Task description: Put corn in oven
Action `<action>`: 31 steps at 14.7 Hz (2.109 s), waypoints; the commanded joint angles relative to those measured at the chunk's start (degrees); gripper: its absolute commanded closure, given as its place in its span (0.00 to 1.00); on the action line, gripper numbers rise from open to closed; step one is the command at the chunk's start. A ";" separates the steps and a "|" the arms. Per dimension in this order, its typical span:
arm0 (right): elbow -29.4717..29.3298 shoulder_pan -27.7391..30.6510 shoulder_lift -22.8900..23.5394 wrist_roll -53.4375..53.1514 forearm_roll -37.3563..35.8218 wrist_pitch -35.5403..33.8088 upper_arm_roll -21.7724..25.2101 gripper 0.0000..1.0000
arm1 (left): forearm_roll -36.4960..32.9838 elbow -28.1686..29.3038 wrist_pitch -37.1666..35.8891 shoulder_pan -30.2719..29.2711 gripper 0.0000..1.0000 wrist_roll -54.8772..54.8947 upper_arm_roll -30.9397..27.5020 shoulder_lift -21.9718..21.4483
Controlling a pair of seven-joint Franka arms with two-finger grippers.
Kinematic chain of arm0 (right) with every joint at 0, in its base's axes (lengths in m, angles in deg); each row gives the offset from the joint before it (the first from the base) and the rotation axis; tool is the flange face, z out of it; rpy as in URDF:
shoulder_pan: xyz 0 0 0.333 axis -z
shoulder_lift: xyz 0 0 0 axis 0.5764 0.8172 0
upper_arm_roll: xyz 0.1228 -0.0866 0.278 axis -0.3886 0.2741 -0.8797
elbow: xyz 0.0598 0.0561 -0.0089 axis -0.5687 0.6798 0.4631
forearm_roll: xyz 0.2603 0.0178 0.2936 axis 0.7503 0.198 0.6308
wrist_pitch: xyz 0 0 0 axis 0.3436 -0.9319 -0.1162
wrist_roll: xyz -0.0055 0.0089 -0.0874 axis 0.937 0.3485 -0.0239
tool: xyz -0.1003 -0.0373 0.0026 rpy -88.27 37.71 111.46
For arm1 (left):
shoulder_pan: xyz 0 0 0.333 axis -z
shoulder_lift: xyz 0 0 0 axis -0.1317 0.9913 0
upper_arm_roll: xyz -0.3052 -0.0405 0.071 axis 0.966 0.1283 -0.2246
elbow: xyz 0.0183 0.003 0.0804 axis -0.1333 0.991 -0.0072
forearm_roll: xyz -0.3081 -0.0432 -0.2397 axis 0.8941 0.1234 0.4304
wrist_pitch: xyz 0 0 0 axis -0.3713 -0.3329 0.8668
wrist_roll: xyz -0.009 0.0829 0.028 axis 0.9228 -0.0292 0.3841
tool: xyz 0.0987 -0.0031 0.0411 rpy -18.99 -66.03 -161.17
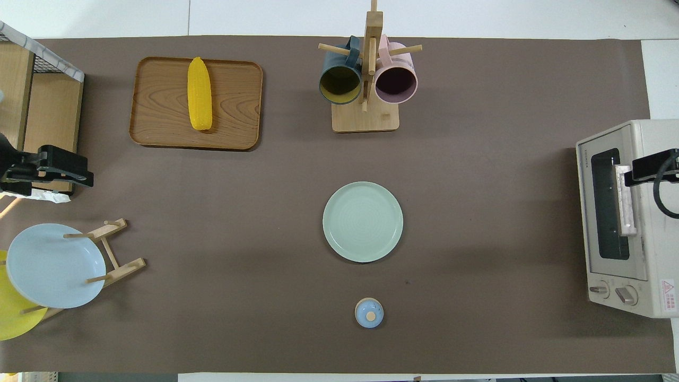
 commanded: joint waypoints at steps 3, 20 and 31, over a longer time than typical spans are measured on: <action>0.42 0.40 -0.67 -0.21 0.18 0.87 -0.60 0.00 | -1.51 0.56 -1.11 -1.76 0.00 3.87 1.80 -1.10; 0.78 0.40 -0.85 -0.30 0.27 0.78 -0.60 0.00 | -1.42 0.65 0.39 -2.20 0.00 4.50 2.33 -1.10; 7.17 -0.74 -2.08 -0.13 -1.22 8.76 -0.60 1.00 | -1.42 0.56 0.74 -1.68 0.00 4.32 2.33 -1.10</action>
